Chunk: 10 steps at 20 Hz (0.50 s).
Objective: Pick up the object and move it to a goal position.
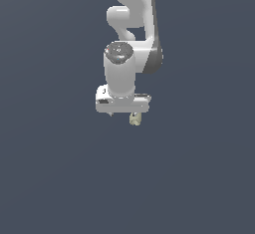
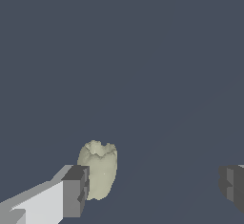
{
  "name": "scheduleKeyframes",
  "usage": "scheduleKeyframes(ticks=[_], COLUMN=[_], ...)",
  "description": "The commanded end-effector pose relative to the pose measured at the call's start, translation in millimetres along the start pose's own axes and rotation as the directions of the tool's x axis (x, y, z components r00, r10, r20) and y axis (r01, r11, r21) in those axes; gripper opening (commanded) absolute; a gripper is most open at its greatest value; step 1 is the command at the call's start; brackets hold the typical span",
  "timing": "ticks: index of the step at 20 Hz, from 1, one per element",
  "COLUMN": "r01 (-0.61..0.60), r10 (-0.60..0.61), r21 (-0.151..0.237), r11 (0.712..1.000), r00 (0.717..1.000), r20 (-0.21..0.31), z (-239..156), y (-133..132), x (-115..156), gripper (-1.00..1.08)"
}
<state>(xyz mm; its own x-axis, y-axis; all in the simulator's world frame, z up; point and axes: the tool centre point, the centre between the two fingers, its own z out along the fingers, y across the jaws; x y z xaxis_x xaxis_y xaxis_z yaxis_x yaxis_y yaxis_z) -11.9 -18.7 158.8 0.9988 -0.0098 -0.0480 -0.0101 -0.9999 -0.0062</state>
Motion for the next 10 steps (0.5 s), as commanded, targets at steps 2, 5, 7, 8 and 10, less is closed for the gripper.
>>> scheduleKeyframes(ticks=[2, 5, 7, 8, 10], r01=[0.0, -0.001, -0.001, -0.001, 0.0], r10=[0.0, 0.001, 0.001, 0.0, -0.001], r21=[-0.001, -0.008, -0.016, -0.019, -0.022], r11=[1.0, 1.0, 1.0, 1.0, 1.0], r00=[1.0, 1.0, 1.0, 1.0, 1.0], r20=[-0.001, -0.008, -0.016, -0.019, -0.021], z=[0, -3, -6, -8, -9], y=[0, 8, 16, 20, 23], x=[0, 3, 7, 8, 10], gripper=[1.0, 1.0, 1.0, 1.0, 1.0])
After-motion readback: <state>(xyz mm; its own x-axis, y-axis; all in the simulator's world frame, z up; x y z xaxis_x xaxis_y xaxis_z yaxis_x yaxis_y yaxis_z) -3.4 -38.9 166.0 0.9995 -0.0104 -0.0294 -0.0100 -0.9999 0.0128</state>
